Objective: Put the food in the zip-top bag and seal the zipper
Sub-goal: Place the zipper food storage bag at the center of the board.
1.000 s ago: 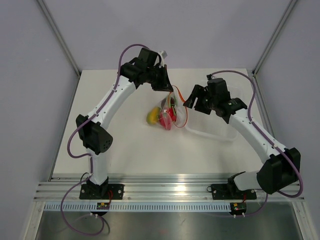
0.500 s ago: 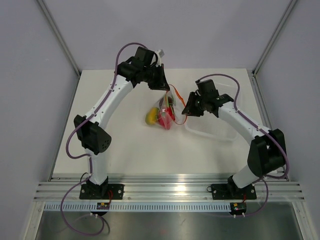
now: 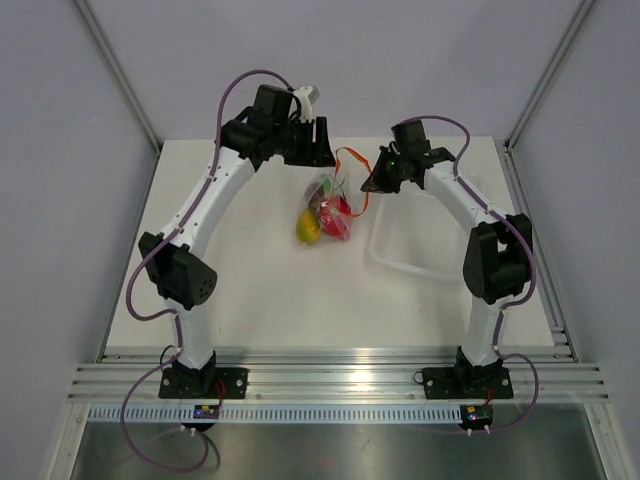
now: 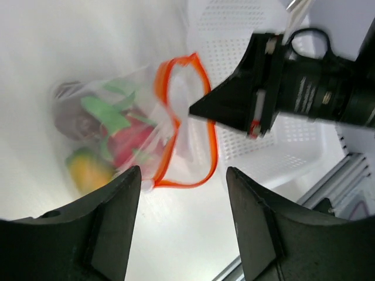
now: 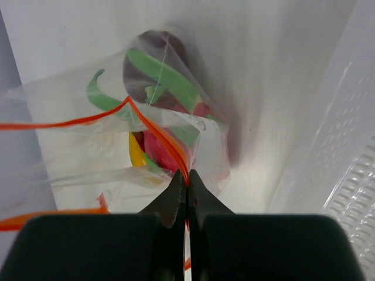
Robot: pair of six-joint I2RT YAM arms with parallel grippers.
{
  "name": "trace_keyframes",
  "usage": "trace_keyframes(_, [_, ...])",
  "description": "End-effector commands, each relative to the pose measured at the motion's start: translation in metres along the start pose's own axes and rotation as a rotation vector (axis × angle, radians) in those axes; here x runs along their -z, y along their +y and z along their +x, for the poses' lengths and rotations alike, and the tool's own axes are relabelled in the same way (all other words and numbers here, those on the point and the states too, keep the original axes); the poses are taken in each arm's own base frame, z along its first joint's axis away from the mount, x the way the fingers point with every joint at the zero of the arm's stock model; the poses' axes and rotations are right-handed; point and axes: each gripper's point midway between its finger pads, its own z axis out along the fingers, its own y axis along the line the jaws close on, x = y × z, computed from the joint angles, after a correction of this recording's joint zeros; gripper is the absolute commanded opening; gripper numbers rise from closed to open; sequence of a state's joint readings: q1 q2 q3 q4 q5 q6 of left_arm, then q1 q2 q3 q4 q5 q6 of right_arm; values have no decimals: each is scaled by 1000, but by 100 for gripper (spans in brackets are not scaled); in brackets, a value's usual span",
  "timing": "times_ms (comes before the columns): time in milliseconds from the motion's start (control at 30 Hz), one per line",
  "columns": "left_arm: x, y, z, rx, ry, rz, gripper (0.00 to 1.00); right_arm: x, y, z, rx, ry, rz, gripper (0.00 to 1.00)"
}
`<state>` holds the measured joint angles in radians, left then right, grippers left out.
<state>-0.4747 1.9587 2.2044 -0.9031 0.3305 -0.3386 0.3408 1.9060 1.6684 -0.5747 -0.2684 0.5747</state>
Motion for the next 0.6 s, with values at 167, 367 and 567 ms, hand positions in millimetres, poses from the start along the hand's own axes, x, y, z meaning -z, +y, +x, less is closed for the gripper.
trace_keyframes(167, [27, 40, 45, -277, -103, -97, 48, 4, -7, -33, -50, 3, -21, 0])
trace_keyframes(367, [20, 57, 73, -347, -137, -130, 48, 34, -21, -39, -2, -36, 71, 52])
trace_keyframes(567, [30, 62, 73, -285, -115, -173, 48, 75, -3, -24, 142, -103, 65, 65])
